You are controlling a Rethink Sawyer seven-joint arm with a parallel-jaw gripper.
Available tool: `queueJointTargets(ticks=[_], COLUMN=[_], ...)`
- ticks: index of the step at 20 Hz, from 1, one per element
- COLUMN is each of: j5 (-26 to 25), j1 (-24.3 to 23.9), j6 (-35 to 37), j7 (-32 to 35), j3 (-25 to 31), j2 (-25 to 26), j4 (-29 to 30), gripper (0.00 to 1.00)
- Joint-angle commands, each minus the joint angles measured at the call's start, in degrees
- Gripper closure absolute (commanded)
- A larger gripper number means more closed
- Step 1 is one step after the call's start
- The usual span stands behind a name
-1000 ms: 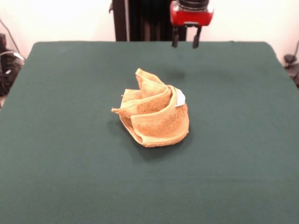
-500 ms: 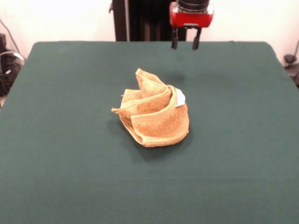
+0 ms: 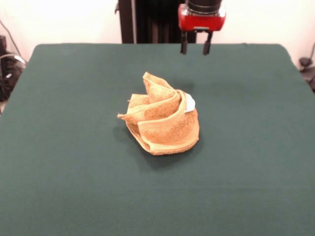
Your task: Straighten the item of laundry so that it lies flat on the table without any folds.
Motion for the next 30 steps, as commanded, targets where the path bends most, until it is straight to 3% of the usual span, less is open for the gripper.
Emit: queueJointTargets(ticks=[1,30], j5=[1.7,0.32], j1=[1.18,-0.89], j6=[7.02,9.8], j7=[9.34,7.58], j3=[1.34,2.96], j2=[0.36,0.28], j4=[-5.6,-8.37], gripper=[0.0,0.0])
